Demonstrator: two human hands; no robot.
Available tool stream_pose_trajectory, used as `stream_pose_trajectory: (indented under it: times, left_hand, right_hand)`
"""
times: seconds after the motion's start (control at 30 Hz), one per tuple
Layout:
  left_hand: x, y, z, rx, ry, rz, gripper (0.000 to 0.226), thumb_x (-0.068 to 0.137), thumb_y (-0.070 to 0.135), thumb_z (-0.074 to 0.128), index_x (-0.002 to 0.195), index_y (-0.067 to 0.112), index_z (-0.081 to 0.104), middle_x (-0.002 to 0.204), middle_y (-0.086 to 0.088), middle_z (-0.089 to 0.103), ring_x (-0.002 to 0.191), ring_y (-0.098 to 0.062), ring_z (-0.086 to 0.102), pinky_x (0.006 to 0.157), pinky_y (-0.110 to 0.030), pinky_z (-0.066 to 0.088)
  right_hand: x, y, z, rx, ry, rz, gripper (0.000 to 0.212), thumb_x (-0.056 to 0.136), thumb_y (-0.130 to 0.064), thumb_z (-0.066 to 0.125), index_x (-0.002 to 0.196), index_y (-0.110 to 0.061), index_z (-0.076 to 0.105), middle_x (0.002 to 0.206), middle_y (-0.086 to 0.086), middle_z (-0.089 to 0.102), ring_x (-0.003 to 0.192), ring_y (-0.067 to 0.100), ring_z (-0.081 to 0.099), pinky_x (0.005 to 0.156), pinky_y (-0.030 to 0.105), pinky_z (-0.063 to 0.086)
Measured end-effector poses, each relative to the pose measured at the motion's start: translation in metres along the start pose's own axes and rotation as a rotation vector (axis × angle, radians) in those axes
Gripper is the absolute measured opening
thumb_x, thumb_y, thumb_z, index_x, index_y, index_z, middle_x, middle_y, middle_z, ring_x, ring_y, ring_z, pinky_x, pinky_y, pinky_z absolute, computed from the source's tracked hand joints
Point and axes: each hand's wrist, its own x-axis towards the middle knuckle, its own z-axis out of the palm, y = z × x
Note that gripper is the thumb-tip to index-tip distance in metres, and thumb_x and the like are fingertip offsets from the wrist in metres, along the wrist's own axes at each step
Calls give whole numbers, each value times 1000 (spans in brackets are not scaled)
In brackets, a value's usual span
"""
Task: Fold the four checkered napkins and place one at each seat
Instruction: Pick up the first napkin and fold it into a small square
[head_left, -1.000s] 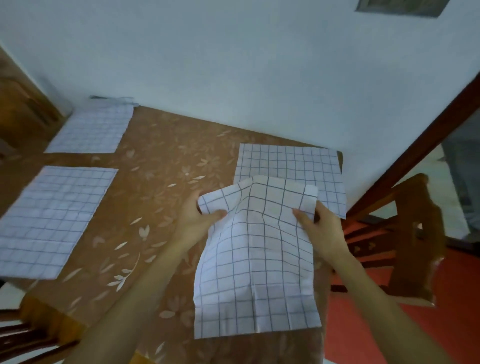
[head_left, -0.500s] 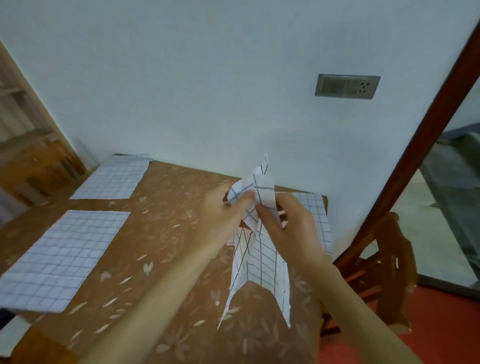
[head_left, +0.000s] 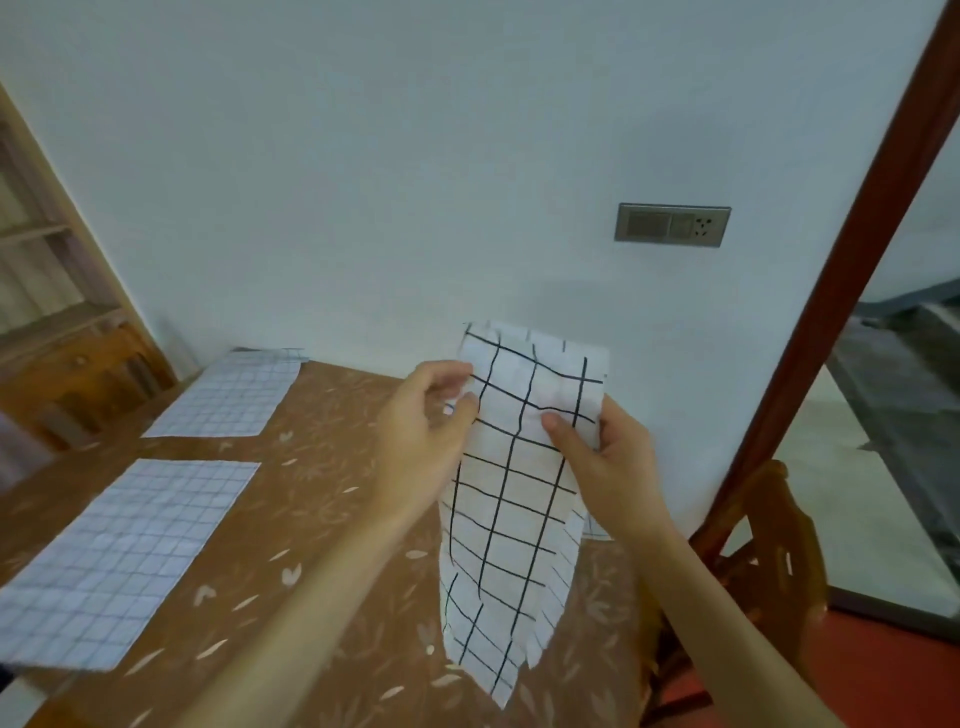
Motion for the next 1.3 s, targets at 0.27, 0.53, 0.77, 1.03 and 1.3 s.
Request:
stream_pose_trajectory:
  times: [0.27, 0.53, 0.77, 1.03, 1.3]
  left_hand:
    - [21, -37, -4, -186, -407, -343, 78, 75, 68, 73, 141, 30, 56, 137, 13, 64, 132, -10, 56, 116, -46, 41]
    - [24, -34, 10, -291, -322, -169, 32, 86, 32, 79, 106, 8, 74, 97, -16, 77, 94, -34, 72, 93, -43, 58]
    - [24, -23, 13, -87, -264, 141, 51, 90, 45, 71, 92, -5, 59, 73, -25, 55, 62, -33, 44, 55, -38, 40]
    - [21, -15, 15, 90, -292, 251, 47, 93, 40, 69, 70, 15, 37, 62, -5, 29, 58, -18, 28, 56, -30, 27]
    - [16, -37, -8, -107, -263, 96, 24, 88, 43, 73, 99, 22, 70, 85, -7, 73, 80, -29, 69, 76, -51, 57]
  right_hand:
    - [15, 6, -28, 112, -78, 98, 19, 96, -7, 63, 110, -17, 70, 106, -6, 78, 101, 9, 72, 86, 23, 58]
    - [25, 5, -45, 70, -81, 140, 19, 100, -30, 57, 107, -21, 72, 99, -7, 77, 99, 9, 71, 91, 31, 55]
    - [51, -22, -52, -397, 93, -146, 55, 91, -43, 68, 139, -28, 47, 137, -13, 54, 126, 0, 45, 108, 20, 32]
    - [98, -66, -5, -640, -422, -240, 45, 92, -49, 65, 127, -21, 63, 125, -3, 67, 119, 12, 58, 104, 23, 39]
    - [106, -61, 3, -443, -300, -276, 10, 91, -30, 72, 91, -21, 74, 86, -9, 71, 80, -12, 57, 71, 3, 38]
